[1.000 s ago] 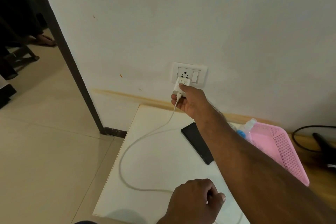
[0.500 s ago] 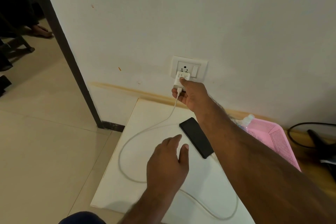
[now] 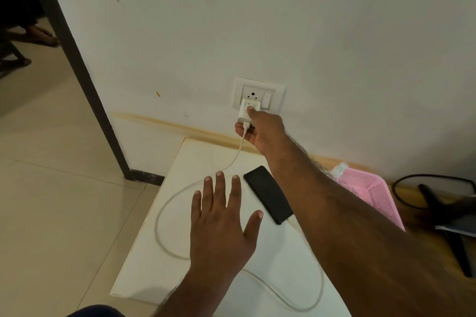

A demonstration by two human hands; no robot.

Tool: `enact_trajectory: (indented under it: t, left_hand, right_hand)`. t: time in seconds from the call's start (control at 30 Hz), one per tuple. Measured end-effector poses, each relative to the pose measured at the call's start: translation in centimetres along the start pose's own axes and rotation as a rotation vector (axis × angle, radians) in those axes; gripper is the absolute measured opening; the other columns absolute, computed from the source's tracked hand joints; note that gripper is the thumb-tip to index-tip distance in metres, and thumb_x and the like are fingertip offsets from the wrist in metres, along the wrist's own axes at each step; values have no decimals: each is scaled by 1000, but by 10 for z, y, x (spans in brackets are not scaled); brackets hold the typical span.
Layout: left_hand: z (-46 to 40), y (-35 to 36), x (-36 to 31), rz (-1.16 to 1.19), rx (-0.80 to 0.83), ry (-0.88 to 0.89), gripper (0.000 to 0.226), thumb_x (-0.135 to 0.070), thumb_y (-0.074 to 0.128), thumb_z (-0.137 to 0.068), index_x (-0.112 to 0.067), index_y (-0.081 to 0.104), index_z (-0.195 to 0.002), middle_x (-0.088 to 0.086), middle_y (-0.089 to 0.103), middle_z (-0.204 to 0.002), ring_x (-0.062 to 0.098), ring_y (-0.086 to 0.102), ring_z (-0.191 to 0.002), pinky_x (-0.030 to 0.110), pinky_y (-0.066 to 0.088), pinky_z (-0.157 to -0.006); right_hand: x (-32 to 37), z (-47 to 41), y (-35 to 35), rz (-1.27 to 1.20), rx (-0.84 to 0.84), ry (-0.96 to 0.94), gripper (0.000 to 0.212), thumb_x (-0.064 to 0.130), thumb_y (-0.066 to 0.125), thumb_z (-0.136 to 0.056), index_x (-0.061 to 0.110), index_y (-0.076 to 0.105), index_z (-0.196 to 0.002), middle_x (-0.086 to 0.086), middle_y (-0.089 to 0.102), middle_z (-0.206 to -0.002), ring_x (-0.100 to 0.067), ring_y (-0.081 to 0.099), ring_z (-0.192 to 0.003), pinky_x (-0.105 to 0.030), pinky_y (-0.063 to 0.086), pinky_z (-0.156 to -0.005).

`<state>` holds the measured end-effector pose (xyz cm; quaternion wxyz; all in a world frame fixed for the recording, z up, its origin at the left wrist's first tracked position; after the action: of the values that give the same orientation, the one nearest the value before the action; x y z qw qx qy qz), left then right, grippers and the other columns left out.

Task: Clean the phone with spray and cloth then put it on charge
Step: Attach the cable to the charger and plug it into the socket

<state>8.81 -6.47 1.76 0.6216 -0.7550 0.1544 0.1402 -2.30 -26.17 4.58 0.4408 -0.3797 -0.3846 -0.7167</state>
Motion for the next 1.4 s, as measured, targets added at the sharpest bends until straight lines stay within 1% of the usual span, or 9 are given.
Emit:
enact_trajectory:
  t: [0.07, 0.27, 0.5, 0.73, 0.97, 1.17, 1.23, 1.3, 1.4]
  left_hand:
    - [0, 0, -2, -8, -5, 13, 81, -76, 29, -92, -25, 36, -154, 9, 26, -162, 34, 22, -150, 55, 18, -119]
    - [1, 1, -1, -14, -31, 27, 81, -75, 29, -93, -24, 30, -156, 8, 18, -165, 31, 12, -153, 54, 12, -122]
    - [1, 5, -1, -24, -15, 21, 80, -76, 26, -93, -26, 30, -156, 8, 18, -165, 31, 13, -152, 52, 10, -121]
    - [2, 11, 1, -40, 15, 17, 79, -75, 28, -93, -26, 33, -155, 8, 22, -163, 31, 16, -151, 51, 9, -120]
    - [3, 14, 1, -28, 35, 17, 79, -75, 27, -94, -25, 34, -155, 8, 23, -163, 31, 18, -151, 51, 12, -119]
    - [2, 16, 1, -25, 45, 23, 79, -75, 27, -93, -25, 34, -154, 8, 25, -162, 32, 20, -150, 52, 13, -119]
    - [1, 16, 4, -28, 54, 5, 80, -77, 24, -93, -26, 33, -155, 7, 23, -163, 31, 18, -150, 51, 11, -119]
    - [1, 15, 4, -29, 60, 0, 81, -77, 22, -93, -27, 31, -155, 6, 19, -163, 30, 15, -151, 49, 9, -120]
    - [0, 15, 3, -21, 67, 5, 80, -76, 22, -93, -26, 34, -154, 7, 23, -163, 31, 18, -150, 49, 12, -119]
  right_hand:
    - [-1, -2, -1, 1, -1, -4, 22, 9, 71, -87, 0, 60, -104, -28, 66, -94, -38, 70, -72, -44, 60, -61]
    - [-1, -3, -2, 6, -6, -7, 21, 9, 71, -87, 1, 60, -103, -26, 66, -92, -35, 71, -68, -43, 60, -59]
    - [-1, -5, -2, -4, 8, -3, 16, 7, 71, -86, 3, 60, -96, -27, 66, -91, -37, 71, -70, -45, 60, -59]
    - [-2, -10, -2, -36, 4, 10, 33, 5, 72, -84, -3, 58, -114, -30, 65, -98, -43, 71, -77, -49, 60, -62]
    - [11, -16, 2, -78, -39, 9, 30, 4, 74, -82, -6, 58, -105, -27, 62, -96, -36, 65, -68, -44, 58, -56]
    - [12, -14, 2, -87, -19, 22, 32, 3, 74, -82, -6, 58, -108, -27, 63, -95, -36, 66, -66, -48, 59, -59]
    - [11, -11, 1, -73, 26, 41, 36, 8, 74, -84, -7, 57, -112, -29, 63, -98, -37, 68, -69, -46, 60, -61]
    - [11, -5, -1, -7, 74, 44, 40, 21, 73, -86, -4, 58, -113, -29, 66, -98, -36, 70, -71, -46, 60, -65]
    - [14, 0, -15, 221, 68, -26, 38, 42, 61, -92, 7, 64, -110, -17, 72, -94, -31, 73, -76, -43, 61, -65]
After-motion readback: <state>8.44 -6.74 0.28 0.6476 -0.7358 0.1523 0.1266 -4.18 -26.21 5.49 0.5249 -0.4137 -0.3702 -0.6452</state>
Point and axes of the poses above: each hand's wrist, its own z-axis away from the middle knuckle, its own y-axis out of the palm, x = y × z, the point moved 8 cm from there along -z, towards the middle knuckle
